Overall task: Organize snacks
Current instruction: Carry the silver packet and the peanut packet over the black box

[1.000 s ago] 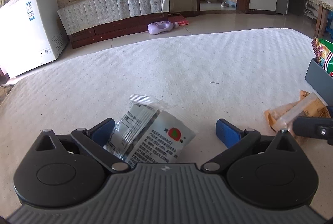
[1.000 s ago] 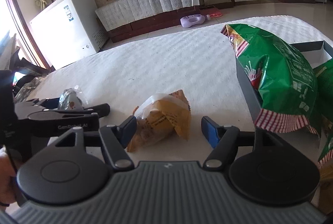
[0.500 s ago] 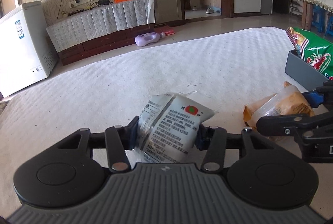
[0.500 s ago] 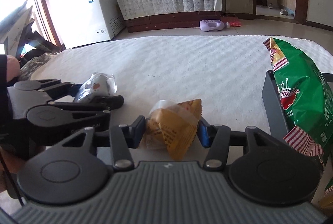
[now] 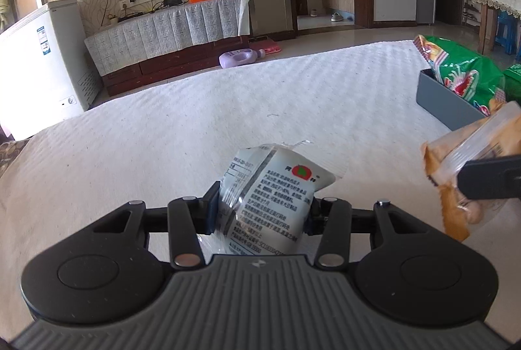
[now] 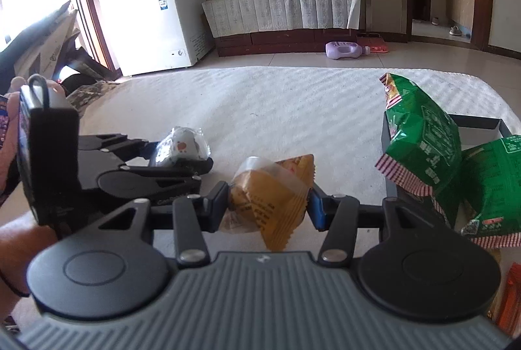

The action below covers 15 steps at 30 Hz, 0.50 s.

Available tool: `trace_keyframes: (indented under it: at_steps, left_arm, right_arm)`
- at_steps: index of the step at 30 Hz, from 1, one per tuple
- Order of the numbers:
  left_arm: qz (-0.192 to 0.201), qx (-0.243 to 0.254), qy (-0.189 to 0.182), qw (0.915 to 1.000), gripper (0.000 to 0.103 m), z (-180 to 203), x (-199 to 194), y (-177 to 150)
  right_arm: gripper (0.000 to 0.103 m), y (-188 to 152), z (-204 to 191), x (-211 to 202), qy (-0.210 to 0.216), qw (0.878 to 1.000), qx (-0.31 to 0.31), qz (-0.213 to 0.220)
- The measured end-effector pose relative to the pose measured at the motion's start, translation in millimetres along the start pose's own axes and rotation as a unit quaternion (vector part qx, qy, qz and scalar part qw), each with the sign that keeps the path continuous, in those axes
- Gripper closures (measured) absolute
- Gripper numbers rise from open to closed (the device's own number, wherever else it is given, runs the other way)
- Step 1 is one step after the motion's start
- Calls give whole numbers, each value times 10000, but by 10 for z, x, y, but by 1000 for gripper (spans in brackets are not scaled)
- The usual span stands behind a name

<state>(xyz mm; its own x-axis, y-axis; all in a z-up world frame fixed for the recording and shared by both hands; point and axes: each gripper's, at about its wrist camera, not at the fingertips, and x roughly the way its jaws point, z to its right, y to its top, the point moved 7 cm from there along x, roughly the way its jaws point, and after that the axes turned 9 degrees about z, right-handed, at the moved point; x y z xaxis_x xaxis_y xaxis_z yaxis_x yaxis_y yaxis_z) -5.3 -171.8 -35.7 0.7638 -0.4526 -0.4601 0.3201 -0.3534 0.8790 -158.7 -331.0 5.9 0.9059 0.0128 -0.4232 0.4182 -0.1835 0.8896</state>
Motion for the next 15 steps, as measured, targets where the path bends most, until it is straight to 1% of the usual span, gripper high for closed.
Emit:
trace_keyframes:
  at_steps: [4,10,15]
  left_arm:
    - [-57,45,76,9999,51,139,-164,-71]
    - [-85,-53,-44,9999,51,395,-455,-109]
    - [13,-11,-55,10000,51,617,-699,-89]
  right_arm:
    - [50,-2,55,-246,14,9998,150,132]
    - [50,-17,154,-587,1,9989,320,353]
    - [50,-38,277,-862,-58,9974,491,532]
